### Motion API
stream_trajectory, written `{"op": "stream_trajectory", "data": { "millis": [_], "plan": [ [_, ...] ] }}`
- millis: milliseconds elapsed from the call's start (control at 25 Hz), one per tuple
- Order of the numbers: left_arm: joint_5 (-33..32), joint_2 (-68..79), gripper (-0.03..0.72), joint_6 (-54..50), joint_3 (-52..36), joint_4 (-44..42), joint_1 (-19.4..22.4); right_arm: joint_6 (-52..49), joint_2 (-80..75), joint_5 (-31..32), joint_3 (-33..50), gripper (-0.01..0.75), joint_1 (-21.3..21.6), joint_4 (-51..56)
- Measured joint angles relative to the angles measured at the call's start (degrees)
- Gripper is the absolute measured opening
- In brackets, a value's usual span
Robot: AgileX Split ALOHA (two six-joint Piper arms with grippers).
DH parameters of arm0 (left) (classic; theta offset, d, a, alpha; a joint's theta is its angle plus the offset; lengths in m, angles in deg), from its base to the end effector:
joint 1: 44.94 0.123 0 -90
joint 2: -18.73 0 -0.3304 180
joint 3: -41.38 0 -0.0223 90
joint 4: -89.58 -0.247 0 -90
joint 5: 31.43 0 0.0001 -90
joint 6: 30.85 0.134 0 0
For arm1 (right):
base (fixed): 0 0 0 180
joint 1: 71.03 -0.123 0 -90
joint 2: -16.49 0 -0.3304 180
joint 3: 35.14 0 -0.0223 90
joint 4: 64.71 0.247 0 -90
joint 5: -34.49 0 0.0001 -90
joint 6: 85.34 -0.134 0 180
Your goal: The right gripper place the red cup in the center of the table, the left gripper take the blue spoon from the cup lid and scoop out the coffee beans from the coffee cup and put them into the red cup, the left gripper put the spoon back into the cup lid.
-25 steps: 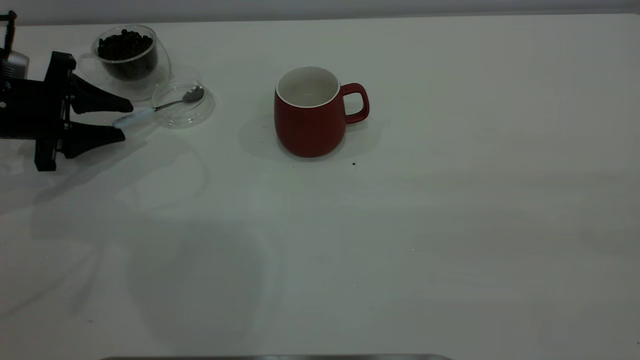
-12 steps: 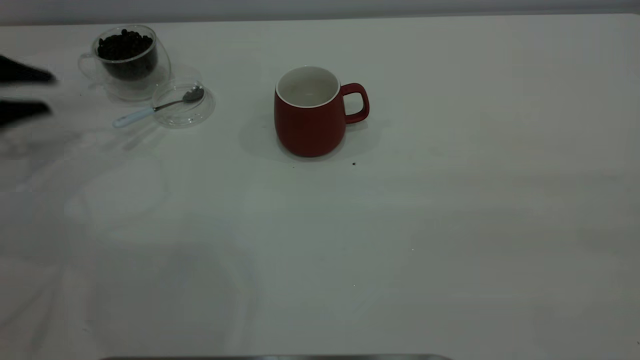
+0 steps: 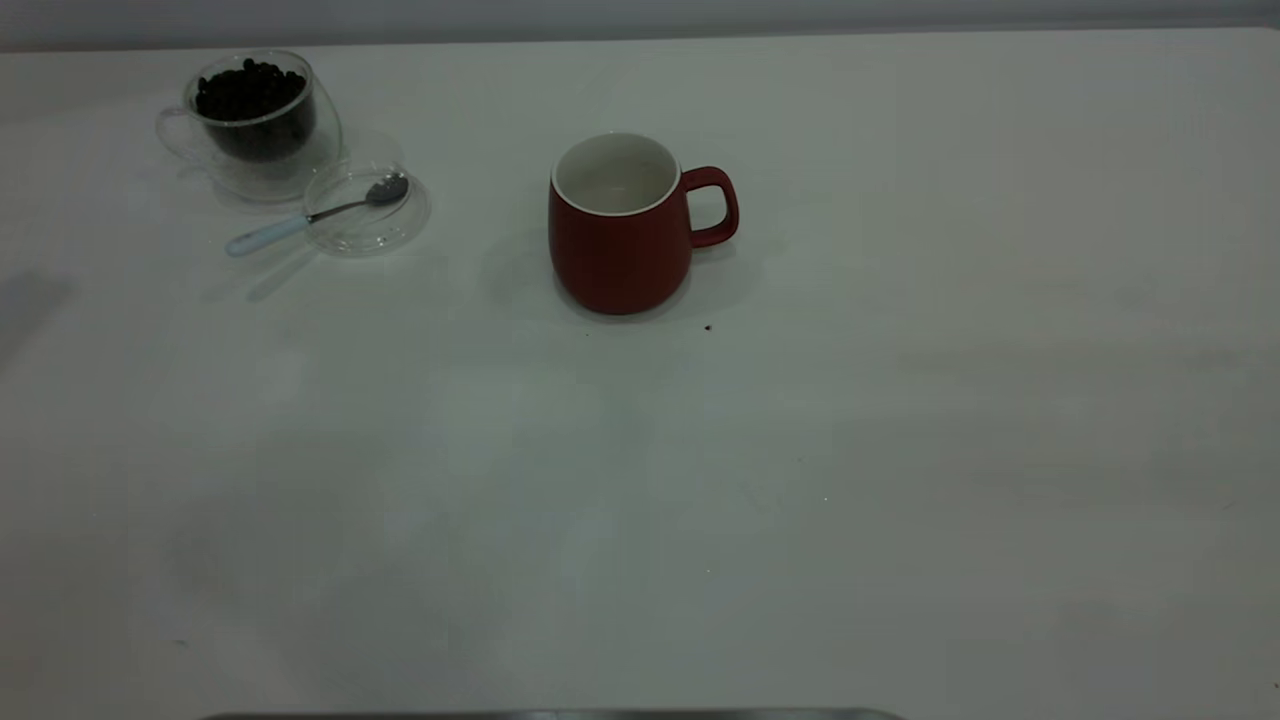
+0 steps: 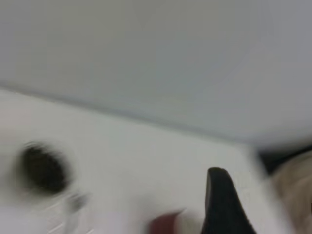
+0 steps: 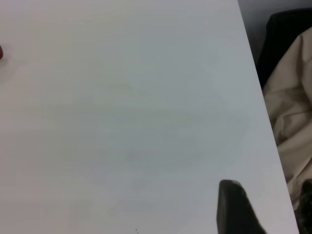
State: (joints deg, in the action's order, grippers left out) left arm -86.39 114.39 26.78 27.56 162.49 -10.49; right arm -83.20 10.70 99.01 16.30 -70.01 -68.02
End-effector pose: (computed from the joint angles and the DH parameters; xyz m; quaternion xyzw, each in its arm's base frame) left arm 0.3353 0.1027 0.3344 -0.1065 0.8353 -0.2883 0.4558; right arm -0.0194 -0.0066 0.2383 -0.0067 0.8732 -0.0422 0.4855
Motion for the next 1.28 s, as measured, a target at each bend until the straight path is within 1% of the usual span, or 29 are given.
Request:
{"op": "stream_trajectory", "data": {
  "millis": [80, 160, 200, 280, 360, 400, 440, 480, 560, 680, 880, 960, 1120, 1280],
  "plan": [
    [3.7, -7.83, 0.466, -9.94, 0.0, -15.04, -2.83, 0.0, 0.0, 0.0, 0.0, 0.347, 0.0, 0.0],
    [4.39, -13.51, 0.458, -21.73, -0.06, -30.23, -7.34, 0.0, 0.0, 0.0, 0.0, 0.347, 0.0, 0.0],
    [3.95, -15.97, 0.456, -26.67, -0.1, -38.89, -10.61, 0.0, 0.0, 0.0, 0.0, 0.347, 0.0, 0.0],
    [1.54, -19.35, 0.452, -37.98, -0.13, -54.4, -18.19, 0.0, 0.0, 0.0, 0.0, 0.347, 0.0, 0.0],
    [-2.08, -21.83, 0.452, -46.35, -0.33, -68.69, -25.09, 0.0, 0.0, 0.0, 0.0, 0.347, 0.0, 0.0],
    [-4.2, -22.69, 0.45, -50.04, -0.48, -73.97, -28.32, 0.0, 0.0, 0.0, 0.0, 0.347, 0.0, 0.0],
    [-6.16, -23.75, 0.45, -53.0, -0.6, -77.34, -31.08, 0.0, 0.0, 0.0, 0.0, 0.347, 0.0, 0.0],
    [-7.69, -24.9, 0.45, -54.76, -0.6, -80.03, -32.96, 0.0, 0.0, 0.0, 0.0, 0.347, 0.0, 0.0],
    [-11.36, -27.49, 0.45, -56.94, -0.6, -82.09, -35.79, 0.0, 0.0, 0.0, 0.0, 0.347, 0.0, 0.0],
    [-11.74, -34.06, 0.45, -58.35, -3.26, -82.45, -36.75, 0.0, 0.0, 0.0, 0.0, 0.347, 0.0, 0.0],
    [-11.49, -51.7, 0.45, -60.21, -15.69, -82.4, -36.94, 0.0, 0.0, 0.0, 0.0, 0.347, 0.0, 0.0],
    [-11.43, -60.47, 0.45, -61.14, -20.38, -82.4, -37.82, 0.0, 0.0, 0.0, 0.0, 0.347, 0.0, 0.0],
    [-11.43, -72.9, 0.45, -63.68, -27.21, -81.82, -40.15, 0.0, 0.0, 0.0, 0.0, 0.347, 0.0, 0.0],
    [-11.43, -82.36, 0.45, -64.88, -33.06, -79.49, -40.47, 0.0, 0.0, 0.0, 0.0, 0.347, 0.0, 0.0]
  ]
}}
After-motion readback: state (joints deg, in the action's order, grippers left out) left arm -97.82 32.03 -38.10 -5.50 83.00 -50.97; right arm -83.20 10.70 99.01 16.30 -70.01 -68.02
